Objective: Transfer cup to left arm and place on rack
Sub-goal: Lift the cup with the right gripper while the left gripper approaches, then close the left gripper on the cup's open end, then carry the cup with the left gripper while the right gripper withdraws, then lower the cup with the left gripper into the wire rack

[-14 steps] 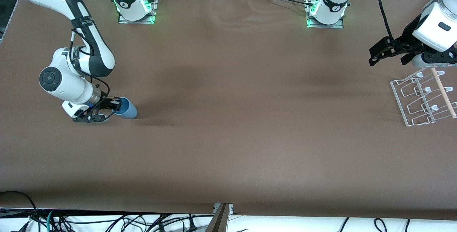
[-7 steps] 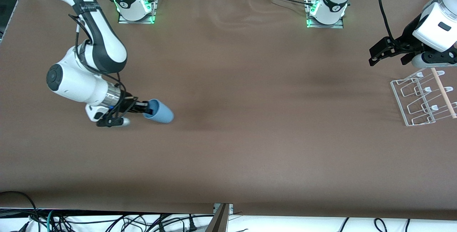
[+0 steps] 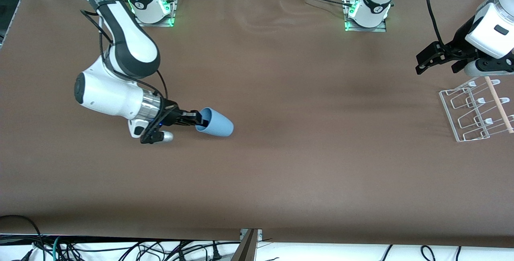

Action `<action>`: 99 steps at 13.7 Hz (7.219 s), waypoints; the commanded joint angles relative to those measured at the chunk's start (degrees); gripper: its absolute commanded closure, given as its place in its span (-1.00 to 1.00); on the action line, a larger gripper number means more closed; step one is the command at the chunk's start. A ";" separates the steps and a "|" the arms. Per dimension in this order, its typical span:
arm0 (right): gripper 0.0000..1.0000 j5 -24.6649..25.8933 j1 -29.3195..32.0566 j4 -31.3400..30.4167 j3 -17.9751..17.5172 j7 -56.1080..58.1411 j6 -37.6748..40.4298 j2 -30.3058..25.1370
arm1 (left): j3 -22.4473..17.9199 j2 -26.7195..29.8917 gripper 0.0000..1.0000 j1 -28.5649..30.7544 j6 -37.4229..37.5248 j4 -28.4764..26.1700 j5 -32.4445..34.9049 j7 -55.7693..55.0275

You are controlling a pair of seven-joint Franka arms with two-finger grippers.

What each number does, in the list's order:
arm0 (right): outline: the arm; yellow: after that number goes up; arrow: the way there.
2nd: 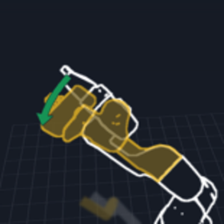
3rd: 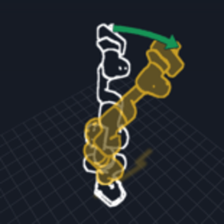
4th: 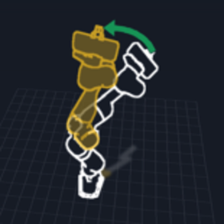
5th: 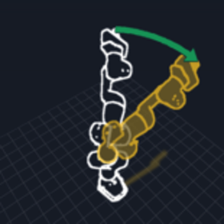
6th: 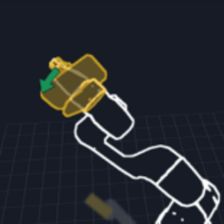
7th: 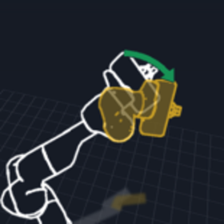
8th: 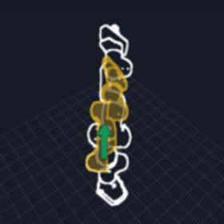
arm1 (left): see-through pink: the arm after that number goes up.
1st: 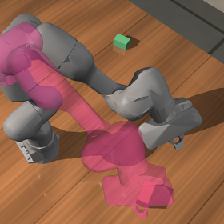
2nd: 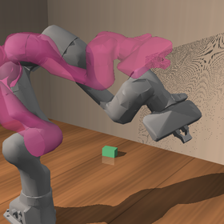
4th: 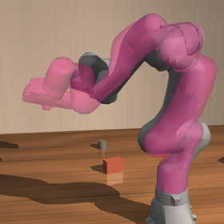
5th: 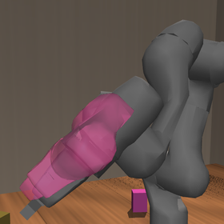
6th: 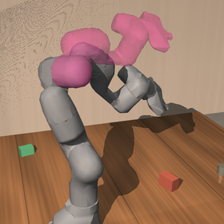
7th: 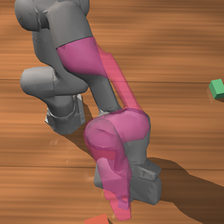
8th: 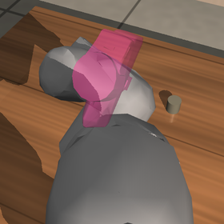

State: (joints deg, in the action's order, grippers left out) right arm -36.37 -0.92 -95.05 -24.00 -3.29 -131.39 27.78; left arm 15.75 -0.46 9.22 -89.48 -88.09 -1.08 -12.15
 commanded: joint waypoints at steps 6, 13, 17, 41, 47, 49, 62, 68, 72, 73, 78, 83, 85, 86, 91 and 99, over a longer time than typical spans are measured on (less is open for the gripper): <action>1.00 -4.15 -8.48 14.96 -0.34 -8.48 -0.80 9.74 | 1.21 -6.28 -1.00 -2.09 1.06 1.96 -1.20 0.64; 1.00 -11.35 -12.17 20.60 -0.26 -8.48 -1.75 13.96 | 1.04 -13.07 -1.00 -11.59 -10.58 1.08 -0.59 22.36; 1.00 -11.44 -15.77 21.74 -0.26 -8.57 -6.94 15.63 | 1.21 -18.60 -1.00 -11.68 -25.36 1.08 -1.38 52.59; 1.00 -12.14 -17.01 23.77 -0.34 -10.68 -7.83 16.34 | 1.21 -29.33 -1.00 -26.01 -39.54 5.83 -0.59 58.90; 1.00 -12.14 -17.01 23.77 -0.43 -11.91 -7.83 16.25 | 0.95 -28.98 0.35 -25.48 -39.45 5.74 -0.50 58.47; 1.00 -12.14 -16.93 23.77 -0.34 -11.82 -7.74 16.25 | 0.95 -28.72 0.80 -25.31 -39.19 5.74 -0.59 58.47; -1.00 -4.36 -9.73 27.99 0.27 -11.65 6.38 14.68 | -1.25 -22.48 1.00 -15.21 -22.07 5.65 -0.59 58.90; -1.00 10.33 -4.54 27.46 0.62 -11.21 21.86 10.72 | -2.13 -19.40 1.00 -5.90 -3.62 5.39 4.85 57.85; -1.00 13.78 -2.70 18.52 6.67 -9.37 27.75 3.61 | -2.65 -19.67 1.00 -1.06 7.45 5.65 14.75 56.62; -1.00 14.91 -2.08 17.71 8.60 -7.01 31.34 2.29 | -2.65 -19.67 1.00 -0.87 8.87 5.65 19.14 56.45; -1.00 26.52 0.29 17.09 15.91 1.19 42.00 -4.48 | -6.25 -21.68 1.00 -0.70 18.36 5.65 29.98 53.99; -1.00 40.40 1.62 12.97 16.18 1.10 41.13 -11.16 | -7.31 -25.72 1.00 0.00 25.58 5.56 40.35 53.81; -1.00 40.33 3.28 9.99 16.18 1.01 39.12 -13.97 | -8.97 -29.31 1.00 -0.17 29.60 5.74 43.17 50.49; -1.00 40.33 3.38 8.32 16.18 1.27 35.97 -15.55 | -9.24 -30.99 1.00 0.09 31.19 5.65 44.31 48.47; -1.00 39.71 6.19 3.91 17.58 1.10 37.95 -23.64 | -13.82 -36.18 1.00 -0.70 34.19 4.52 50.37 44.67; -1.00 40.06 6.81 4.34 18.65 4.81 43.94 -25.32 | -13.64 -39.00 1.00 -0.17 34.73 -3.22 58.74 45.46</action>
State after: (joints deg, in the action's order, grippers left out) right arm 3.21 5.42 -89.78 -3.97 3.17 -87.92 3.95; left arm 2.00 -39.98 9.07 -54.73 -88.84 55.41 32.93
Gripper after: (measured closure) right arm 0.000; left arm 0.238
